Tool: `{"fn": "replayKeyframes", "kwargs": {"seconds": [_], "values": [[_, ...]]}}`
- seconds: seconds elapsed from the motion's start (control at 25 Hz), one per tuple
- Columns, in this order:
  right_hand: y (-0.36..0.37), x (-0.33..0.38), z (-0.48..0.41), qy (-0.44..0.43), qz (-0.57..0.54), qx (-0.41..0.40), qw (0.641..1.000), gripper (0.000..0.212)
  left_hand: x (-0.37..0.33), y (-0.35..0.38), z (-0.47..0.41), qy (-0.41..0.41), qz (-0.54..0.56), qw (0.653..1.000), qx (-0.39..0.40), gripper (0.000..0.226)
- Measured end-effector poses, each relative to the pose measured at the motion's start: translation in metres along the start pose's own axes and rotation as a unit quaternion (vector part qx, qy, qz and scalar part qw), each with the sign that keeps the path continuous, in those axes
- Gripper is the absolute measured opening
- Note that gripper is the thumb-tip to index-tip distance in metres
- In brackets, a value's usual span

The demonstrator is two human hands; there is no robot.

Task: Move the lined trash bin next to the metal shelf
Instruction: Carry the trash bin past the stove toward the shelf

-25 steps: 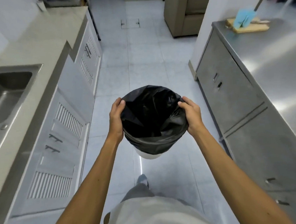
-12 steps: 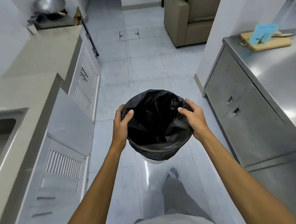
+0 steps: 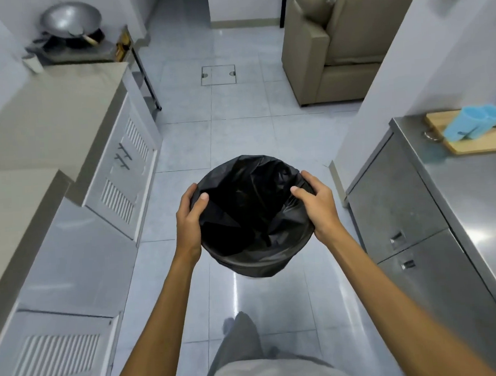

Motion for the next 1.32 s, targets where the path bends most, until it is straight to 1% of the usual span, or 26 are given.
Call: {"fn": "replayKeyframes", "kwargs": {"seconds": [0.2, 0.28, 0.4, 0.44, 0.56, 0.64, 0.72, 0.84, 0.92, 1.0, 1.04, 1.16, 1.32], "values": [[0.034, 0.014, -0.127, 0.014, 0.009, -0.013, 1.0, 0.056, -0.003, 0.034, -0.134, -0.004, 0.022, 1.0, -0.002, 0.059], [0.054, 0.022, -0.182, 0.018, 0.009, -0.023, 1.0, 0.057, -0.007, 0.044, -0.193, -0.007, 0.02, 1.0, 0.015, 0.059], [0.081, 0.037, -0.251, 0.021, -0.021, -0.048, 0.998, 0.055, -0.019, 0.06, -0.273, -0.011, 0.031, 0.999, 0.029, 0.058], [0.091, 0.044, -0.278, 0.02, -0.028, -0.052, 0.998, 0.054, -0.025, 0.067, -0.303, -0.004, 0.031, 0.999, 0.031, 0.057], [0.115, 0.061, -0.351, 0.039, -0.047, -0.054, 0.997, 0.053, -0.039, 0.085, -0.384, -0.022, 0.029, 0.999, 0.038, 0.053], [0.127, 0.066, -0.4, 0.04, -0.058, -0.062, 0.996, 0.051, -0.037, 0.098, -0.434, -0.014, 0.019, 0.999, 0.043, 0.058], [0.138, 0.071, -0.451, 0.042, -0.063, -0.059, 0.995, 0.046, -0.036, 0.114, -0.485, -0.022, 0.013, 0.999, 0.041, 0.063], [0.152, 0.081, -0.542, 0.033, -0.055, -0.054, 0.996, 0.046, -0.03, 0.145, -0.569, -0.009, 0.015, 0.999, 0.043, 0.066], [0.157, 0.096, -0.603, 0.027, -0.043, -0.039, 0.998, 0.045, -0.033, 0.17, -0.624, -0.015, 0.022, 0.999, 0.046, 0.066], [0.162, 0.109, -0.656, 0.023, -0.042, -0.036, 0.998, 0.039, -0.038, 0.191, -0.672, -0.015, 0.033, 0.999, 0.031, 0.069], [0.165, 0.117, -0.687, 0.005, -0.039, -0.026, 0.999, 0.038, -0.042, 0.205, -0.699, -0.002, 0.039, 0.999, 0.017, 0.07], [0.178, 0.136, -0.778, 0.012, -0.024, -0.018, 0.999, 0.051, -0.053, 0.234, -0.769, -0.014, 0.06, 0.998, 0.005, 0.074], [0.213, 0.154, -0.887, 0.018, -0.025, 0.006, 1.0, 0.053, -0.054, 0.257, -0.871, -0.021, 0.074, 0.997, -0.029, 0.071]]}}
Point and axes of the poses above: each hand's wrist, its own z-axis away from the middle knuckle, its own y-axis out of the palm, x = y × z, the point moved 2 cm from there along -z, towards the middle knuckle, and after that the axes turned 3 degrees about -x, right-handed, at the moved point
